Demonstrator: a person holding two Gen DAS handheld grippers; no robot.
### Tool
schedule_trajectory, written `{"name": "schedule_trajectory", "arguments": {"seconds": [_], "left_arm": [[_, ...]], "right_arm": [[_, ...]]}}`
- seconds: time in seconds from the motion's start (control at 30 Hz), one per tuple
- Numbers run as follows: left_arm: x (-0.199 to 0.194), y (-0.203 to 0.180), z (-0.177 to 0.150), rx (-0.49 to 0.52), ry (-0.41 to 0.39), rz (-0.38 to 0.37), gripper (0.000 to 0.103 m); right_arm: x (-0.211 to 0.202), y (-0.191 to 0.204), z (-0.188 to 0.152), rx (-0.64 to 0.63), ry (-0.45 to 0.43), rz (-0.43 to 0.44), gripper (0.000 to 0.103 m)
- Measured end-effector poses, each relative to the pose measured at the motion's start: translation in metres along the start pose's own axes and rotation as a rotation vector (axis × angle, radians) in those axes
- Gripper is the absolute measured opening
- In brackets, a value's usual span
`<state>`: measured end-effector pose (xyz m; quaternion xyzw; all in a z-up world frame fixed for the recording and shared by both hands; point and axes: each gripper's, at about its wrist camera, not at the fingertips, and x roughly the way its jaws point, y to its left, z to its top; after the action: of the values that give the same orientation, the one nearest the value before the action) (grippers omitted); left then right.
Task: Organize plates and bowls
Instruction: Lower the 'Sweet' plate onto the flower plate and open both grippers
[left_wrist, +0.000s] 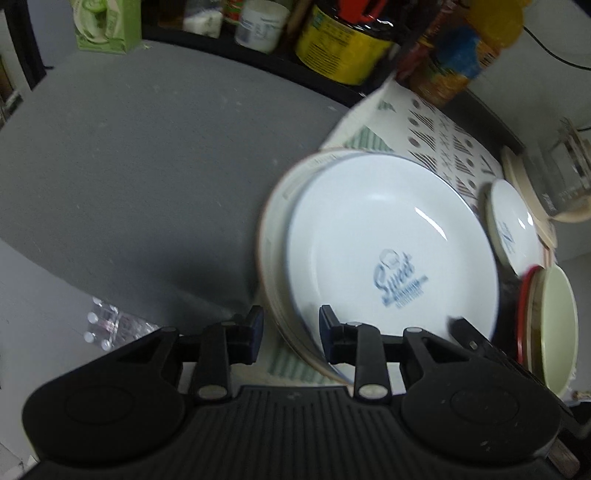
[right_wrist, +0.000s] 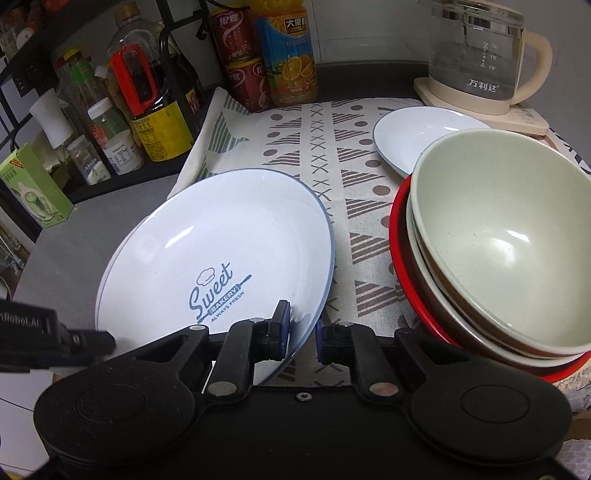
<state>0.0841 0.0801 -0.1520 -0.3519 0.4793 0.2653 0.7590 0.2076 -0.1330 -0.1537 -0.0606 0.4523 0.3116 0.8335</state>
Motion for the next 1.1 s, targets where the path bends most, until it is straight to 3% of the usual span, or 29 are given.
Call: {"name": "schedule_trajectory", "arguments": {"seconds": [0.47,0.73,0.83,0.9,0.97,1.1], "left_arm": [[0.008,0.008,0.000,-0.026,-0.081,0.040,0.030],[0.004,-0.001,0.001,0.013,-0.069,0.098,0.030],[-0.002,-0.007,-0.002,0.015,-0.076,0.093,0.030],[-0.007,-0.011,-0.005,0.013,-0.087,0.106,0.038],[-0.014,-0.017,-0.008,0.006,-0.111,0.124,0.050],[-0.030,-0.026,-0.016,0.003,-0.155,0.114,0.064]], "right_arm": [[0.017,0.004,-0.002,-0.017,0.042,0.025,0.018],[0.007,-0.002,0.002,-0.008,0.050,0.066,0.022],[-0.006,-0.003,0.003,-0.014,0.023,0.096,0.033],[-0.017,-0.004,0.004,-0.023,-0.009,0.119,0.046],[-0.028,-0.005,0.005,-0.033,-0.046,0.139,0.051],[-0.052,-0.010,0.006,-0.056,-0.114,0.163,0.061]]}}
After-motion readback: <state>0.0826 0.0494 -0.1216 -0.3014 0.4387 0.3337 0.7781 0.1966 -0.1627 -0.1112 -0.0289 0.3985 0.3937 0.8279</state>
